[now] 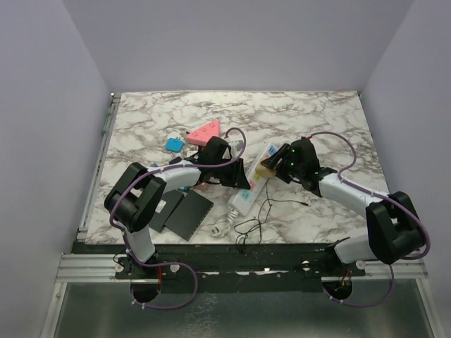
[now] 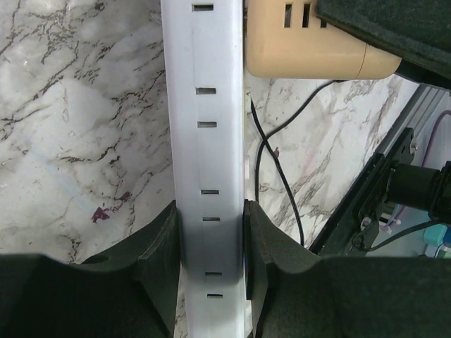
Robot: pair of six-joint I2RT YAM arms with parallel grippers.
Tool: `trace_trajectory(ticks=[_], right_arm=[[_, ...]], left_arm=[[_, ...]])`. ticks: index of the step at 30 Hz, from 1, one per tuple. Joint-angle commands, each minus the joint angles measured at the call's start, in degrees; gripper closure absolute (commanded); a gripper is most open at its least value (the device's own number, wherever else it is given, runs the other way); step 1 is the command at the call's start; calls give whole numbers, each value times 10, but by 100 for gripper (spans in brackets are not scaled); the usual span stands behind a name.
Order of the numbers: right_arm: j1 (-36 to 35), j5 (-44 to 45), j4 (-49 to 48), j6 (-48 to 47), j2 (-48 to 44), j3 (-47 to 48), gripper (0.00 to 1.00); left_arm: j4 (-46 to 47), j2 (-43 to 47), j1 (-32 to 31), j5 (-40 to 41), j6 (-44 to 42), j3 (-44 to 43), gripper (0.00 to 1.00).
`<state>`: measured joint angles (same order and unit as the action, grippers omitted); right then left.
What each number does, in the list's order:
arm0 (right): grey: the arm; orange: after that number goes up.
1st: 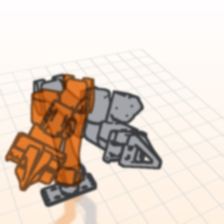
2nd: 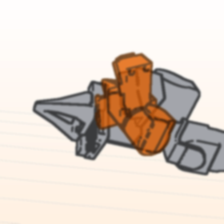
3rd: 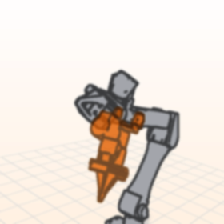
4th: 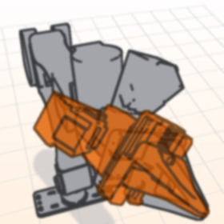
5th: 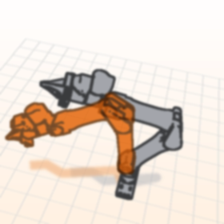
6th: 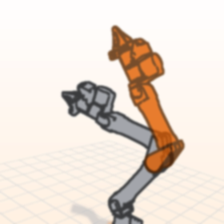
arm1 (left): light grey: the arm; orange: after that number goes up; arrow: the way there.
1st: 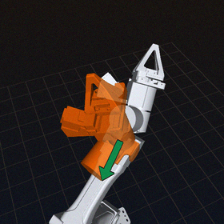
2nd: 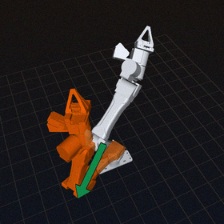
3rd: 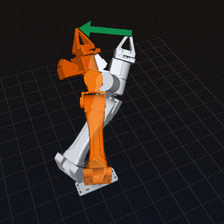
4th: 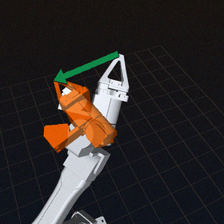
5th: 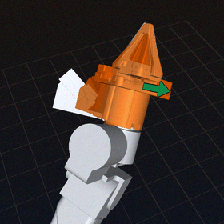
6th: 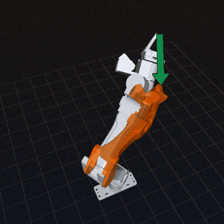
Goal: Pull the plug off the socket
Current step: Remove the plug from the socket.
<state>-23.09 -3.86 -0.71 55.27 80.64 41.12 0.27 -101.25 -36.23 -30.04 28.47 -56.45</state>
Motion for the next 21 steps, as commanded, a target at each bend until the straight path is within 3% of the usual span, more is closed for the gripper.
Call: trace_trajectory(ticks=[1,9,21], right_arm=[[-48,91,-40,7,-16,-18,100],[-122,138,-50,62,7,-27,100],[-107,184,6,2,-9,36,100]], left_arm=[[-85,-14,7,65,-39,27,100],[-86,-11,7,71,-39,28,100],[-86,-5,7,71,-42,30,100]])
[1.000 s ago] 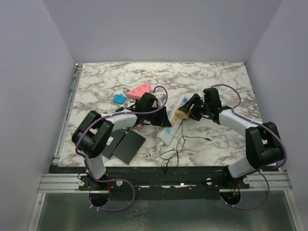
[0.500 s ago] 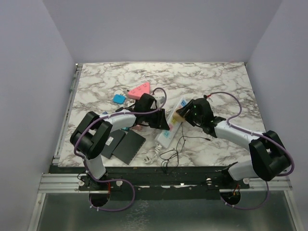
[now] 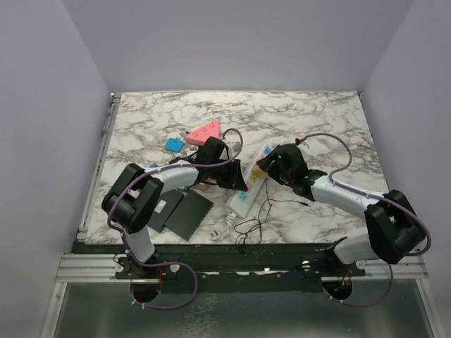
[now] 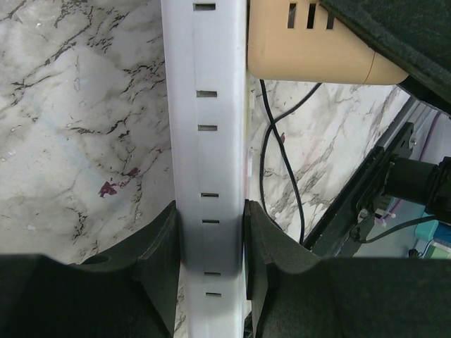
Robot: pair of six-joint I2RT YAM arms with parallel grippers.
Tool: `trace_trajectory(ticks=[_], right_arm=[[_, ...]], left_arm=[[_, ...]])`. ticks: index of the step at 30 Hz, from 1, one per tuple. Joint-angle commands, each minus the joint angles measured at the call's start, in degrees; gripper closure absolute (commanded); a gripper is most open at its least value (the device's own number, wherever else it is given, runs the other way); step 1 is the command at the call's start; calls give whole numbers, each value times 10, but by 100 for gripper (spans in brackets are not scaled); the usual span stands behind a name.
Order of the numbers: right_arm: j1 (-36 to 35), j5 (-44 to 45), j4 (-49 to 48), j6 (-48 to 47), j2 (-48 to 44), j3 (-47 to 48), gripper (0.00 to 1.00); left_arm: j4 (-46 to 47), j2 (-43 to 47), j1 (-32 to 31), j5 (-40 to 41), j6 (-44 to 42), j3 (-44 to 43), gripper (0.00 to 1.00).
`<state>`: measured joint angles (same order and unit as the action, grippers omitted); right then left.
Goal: Pull the plug off the socket
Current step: Remove the plug from the socket.
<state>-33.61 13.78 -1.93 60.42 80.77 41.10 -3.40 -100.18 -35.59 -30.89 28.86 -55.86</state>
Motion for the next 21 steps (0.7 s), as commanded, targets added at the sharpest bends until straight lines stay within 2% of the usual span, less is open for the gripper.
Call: trace_trajectory(ticks=[1,12,21], right_arm=[[10,-4,18,-54,-10,41,100],[163,-208,54,-124,55,104,100],[222,-354,56,-145,137,159,100]], left_arm=[[-49,-15,1,79,-47,25,100],[-49,-14,1,74,-48,26,100],[-49,-15,1,71,-49,26,100]])
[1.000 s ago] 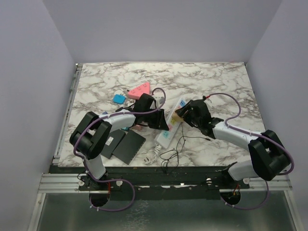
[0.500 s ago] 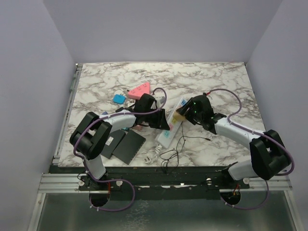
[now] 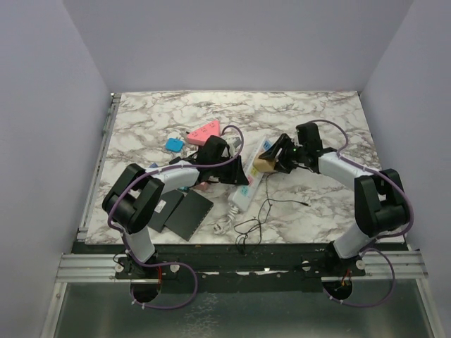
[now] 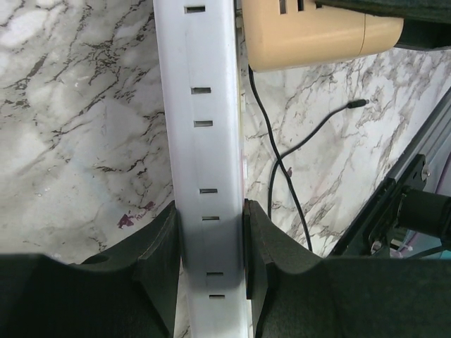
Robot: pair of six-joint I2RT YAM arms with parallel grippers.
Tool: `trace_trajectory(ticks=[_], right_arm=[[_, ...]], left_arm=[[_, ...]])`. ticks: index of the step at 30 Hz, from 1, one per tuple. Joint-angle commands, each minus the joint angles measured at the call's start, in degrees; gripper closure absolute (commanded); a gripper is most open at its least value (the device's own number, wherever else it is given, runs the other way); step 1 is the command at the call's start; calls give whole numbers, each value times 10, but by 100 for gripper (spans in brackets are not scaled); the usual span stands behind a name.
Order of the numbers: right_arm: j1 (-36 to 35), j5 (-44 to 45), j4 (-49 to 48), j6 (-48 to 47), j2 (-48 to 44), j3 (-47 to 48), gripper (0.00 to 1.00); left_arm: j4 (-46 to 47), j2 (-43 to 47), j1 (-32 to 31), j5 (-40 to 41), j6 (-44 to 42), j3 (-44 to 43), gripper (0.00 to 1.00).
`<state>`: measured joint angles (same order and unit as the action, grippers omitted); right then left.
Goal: Pull the plug off the socket
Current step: Remove the plug from the socket.
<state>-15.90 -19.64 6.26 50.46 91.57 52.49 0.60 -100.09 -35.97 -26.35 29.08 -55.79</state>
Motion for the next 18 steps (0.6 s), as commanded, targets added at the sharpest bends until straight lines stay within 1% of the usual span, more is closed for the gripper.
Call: trace_trajectory(ticks=[1,5,9,15,18], right_arm=[[46,-24,-24,-46,35,49,100],[46,-21,-44,-43,31,32,100],[40,-1,-102,-31,-10,-19,100],[7,72,-144,-16,-81,-86,100],[-23,113,-151,-9,-106,-110,100]], left_arm=[[-89,-16,5,27,-51,25,100],[-89,-10,4,36,-49,27,100],[-89,-1,5,49,-48,29,100],[-89,-6,7,48,-42,29,100],[-88,-8,9,48,-41,30,100]])
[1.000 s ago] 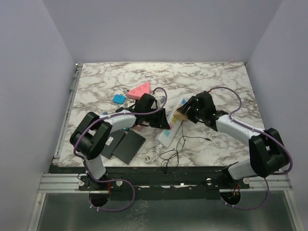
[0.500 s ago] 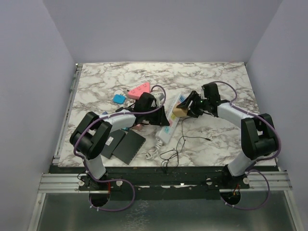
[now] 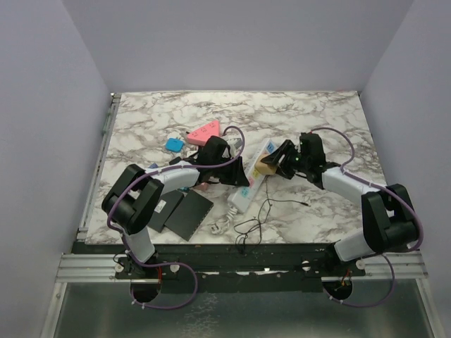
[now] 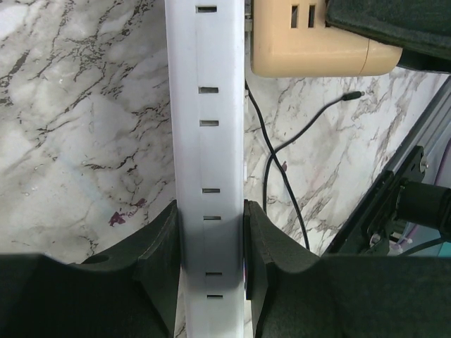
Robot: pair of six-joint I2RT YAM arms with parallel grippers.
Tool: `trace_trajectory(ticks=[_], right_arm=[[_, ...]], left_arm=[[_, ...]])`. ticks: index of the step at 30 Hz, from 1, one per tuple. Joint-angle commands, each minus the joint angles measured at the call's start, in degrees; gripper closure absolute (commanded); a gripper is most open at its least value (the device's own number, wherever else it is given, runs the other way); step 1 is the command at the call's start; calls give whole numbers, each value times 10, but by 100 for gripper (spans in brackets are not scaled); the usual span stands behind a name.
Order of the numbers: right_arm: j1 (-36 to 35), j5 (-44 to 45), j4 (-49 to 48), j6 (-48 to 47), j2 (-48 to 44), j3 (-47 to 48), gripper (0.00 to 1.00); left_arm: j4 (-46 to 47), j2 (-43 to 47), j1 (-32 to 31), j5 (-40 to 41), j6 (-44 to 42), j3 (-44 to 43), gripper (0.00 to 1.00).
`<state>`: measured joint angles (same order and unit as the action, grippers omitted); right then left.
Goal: Pull the plug off the socket
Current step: Remove the plug from the socket.
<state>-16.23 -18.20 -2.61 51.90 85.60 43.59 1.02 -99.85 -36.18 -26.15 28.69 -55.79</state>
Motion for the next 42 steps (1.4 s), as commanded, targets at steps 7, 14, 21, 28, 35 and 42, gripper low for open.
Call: trace_trajectory(ticks=[7,14,21,28,35,42], right_arm=[[-122,193,-107,38,-62,-75,100],[-149,216,-114,64,-39,-69,100],[-117,212,-47,25,-37,-19,100],[-26,87,-21,-15,-4,29,100],[34,1,-24,-33,46,58,100],[35,-14,-40,-28,59,53,100]], left_arm=[[-90,-10,15,51,-35,32,100],[-90,-8,18,51,-35,33,100],[-92,-5,20,59,-35,38,100],[-94,-7,21,56,-35,38,100],[-96,-4,21,58,-38,38,100],[-97,-4,21,57,-38,36,100]])
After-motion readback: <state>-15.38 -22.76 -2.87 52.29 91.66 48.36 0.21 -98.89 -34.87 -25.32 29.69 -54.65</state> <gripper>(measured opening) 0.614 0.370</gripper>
